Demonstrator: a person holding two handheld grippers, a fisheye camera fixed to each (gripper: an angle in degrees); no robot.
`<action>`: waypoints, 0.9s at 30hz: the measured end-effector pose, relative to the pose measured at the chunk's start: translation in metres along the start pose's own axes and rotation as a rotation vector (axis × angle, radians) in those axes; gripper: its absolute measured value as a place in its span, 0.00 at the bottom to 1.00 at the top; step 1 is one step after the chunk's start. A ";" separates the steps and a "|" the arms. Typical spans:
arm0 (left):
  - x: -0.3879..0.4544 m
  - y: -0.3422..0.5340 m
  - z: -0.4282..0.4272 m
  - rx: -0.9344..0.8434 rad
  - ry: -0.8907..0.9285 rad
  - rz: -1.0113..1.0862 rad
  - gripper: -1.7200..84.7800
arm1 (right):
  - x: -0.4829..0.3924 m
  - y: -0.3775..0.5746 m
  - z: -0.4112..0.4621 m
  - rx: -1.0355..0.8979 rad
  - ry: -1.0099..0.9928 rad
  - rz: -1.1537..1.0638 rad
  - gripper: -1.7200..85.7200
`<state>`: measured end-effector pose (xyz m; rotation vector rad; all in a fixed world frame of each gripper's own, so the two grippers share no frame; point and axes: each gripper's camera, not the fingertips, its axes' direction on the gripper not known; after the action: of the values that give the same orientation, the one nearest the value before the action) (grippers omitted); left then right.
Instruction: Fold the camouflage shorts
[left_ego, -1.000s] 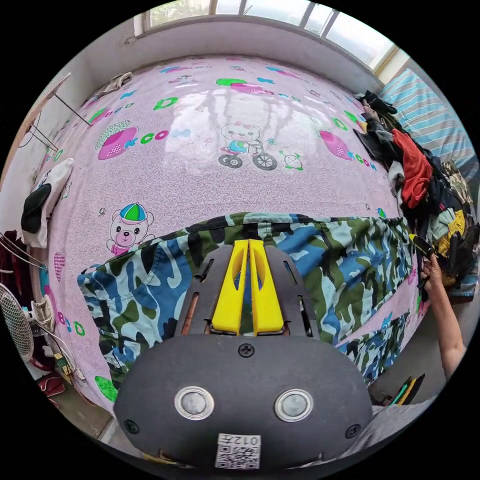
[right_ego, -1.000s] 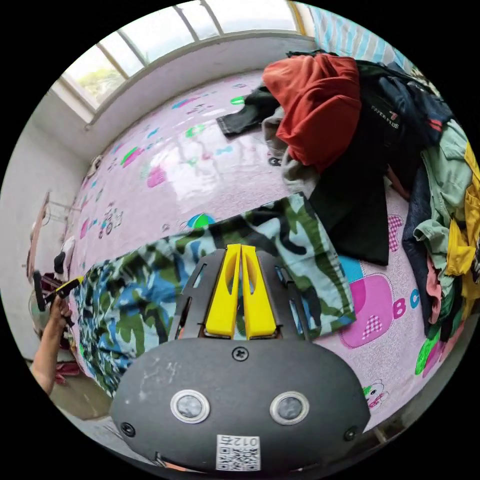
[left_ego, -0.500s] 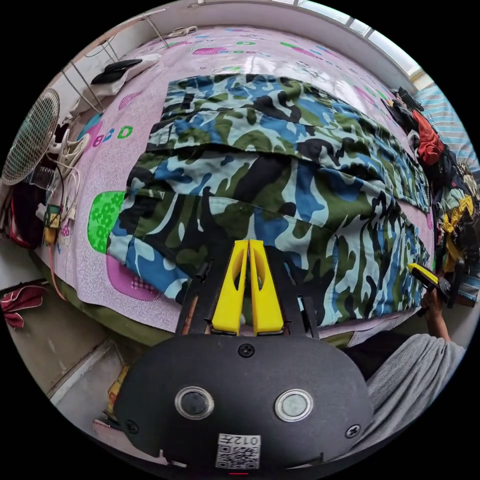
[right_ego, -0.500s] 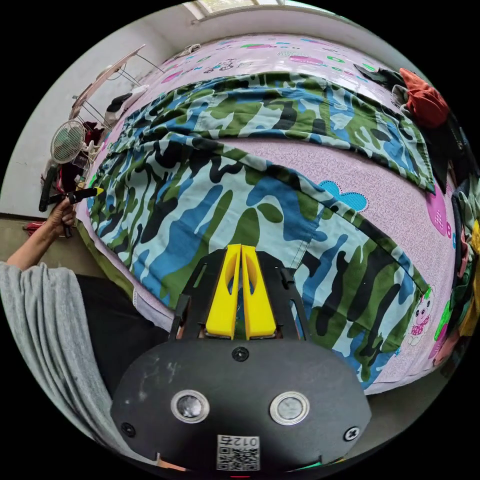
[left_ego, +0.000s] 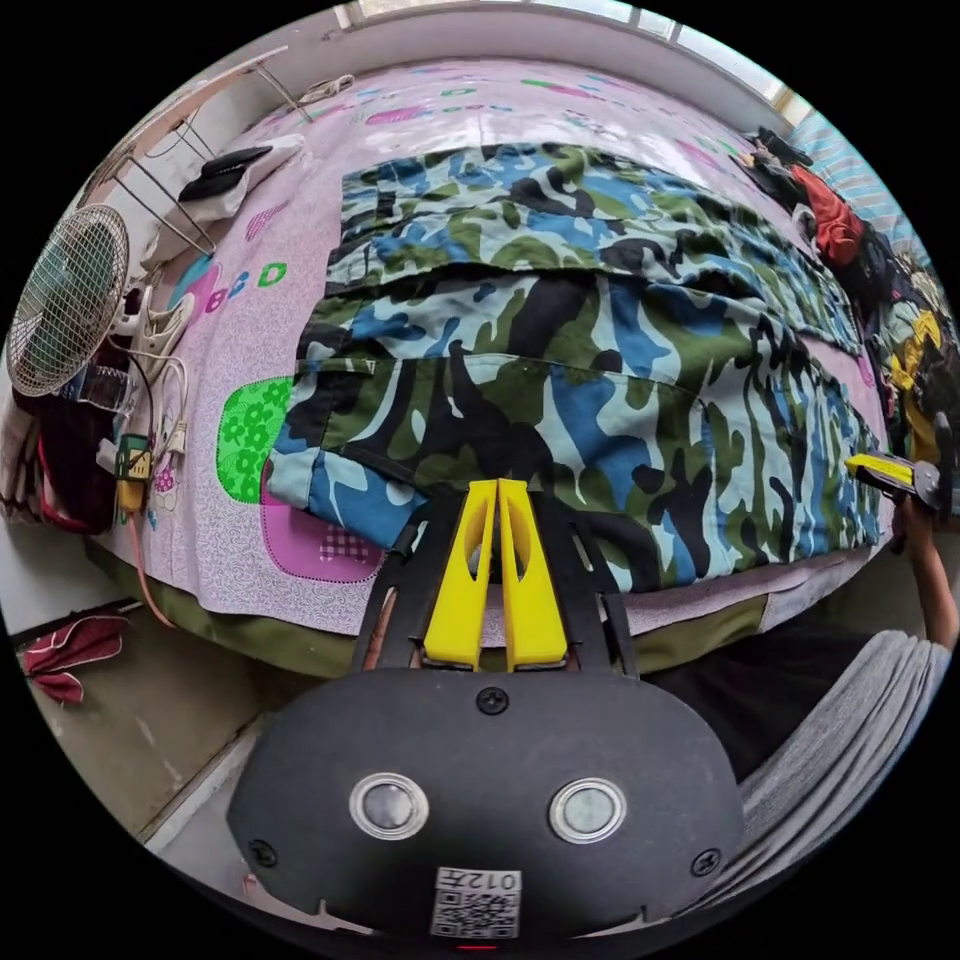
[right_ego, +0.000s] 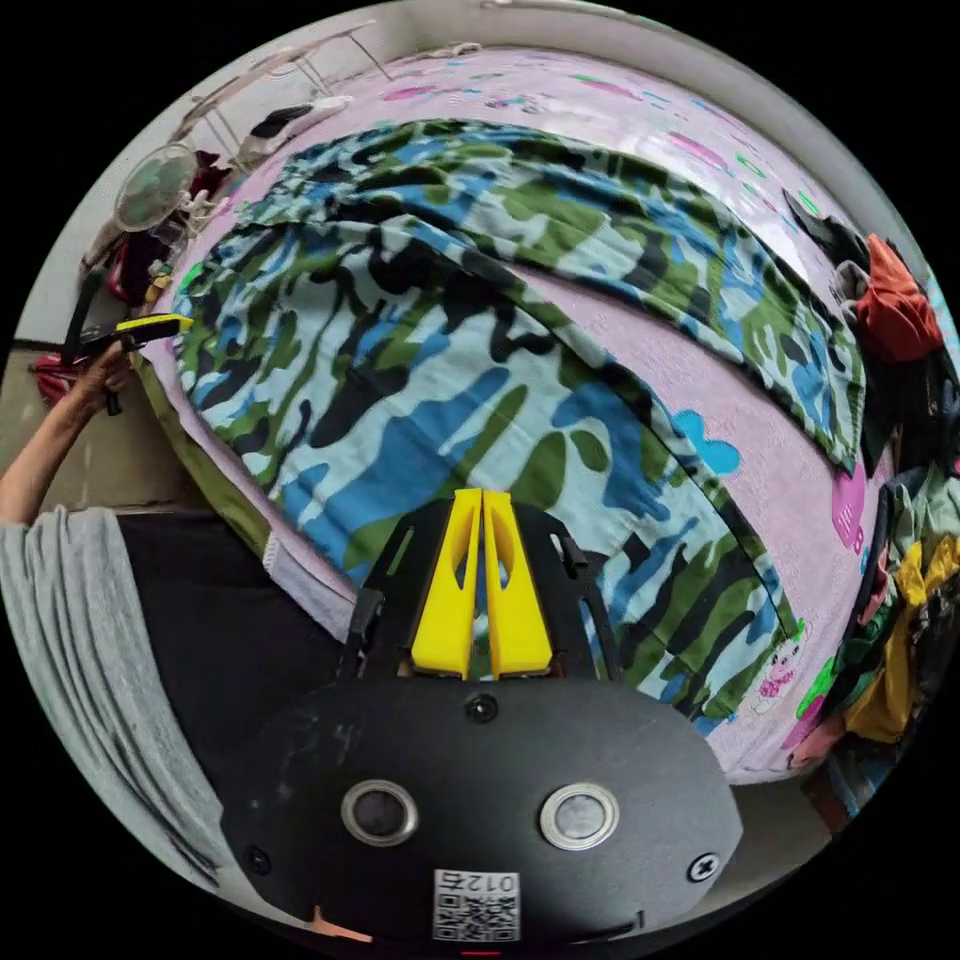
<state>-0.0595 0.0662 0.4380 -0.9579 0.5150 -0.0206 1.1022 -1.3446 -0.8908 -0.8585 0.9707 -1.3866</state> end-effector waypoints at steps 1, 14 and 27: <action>0.000 0.002 -0.003 0.004 0.004 0.007 0.02 | -0.020 -0.003 -0.002 0.023 -0.063 -0.044 0.01; -0.042 0.039 0.008 -0.020 0.073 0.077 0.02 | -0.118 0.032 0.111 -0.201 0.004 -0.401 0.01; -0.082 0.040 -0.054 0.034 0.048 -0.103 0.02 | -0.044 0.093 0.099 -0.087 -0.085 -0.510 0.01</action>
<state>-0.1633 0.0674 0.4149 -0.9517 0.5072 -0.1449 1.2317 -1.3047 -0.9362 -1.2818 0.7789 -1.7267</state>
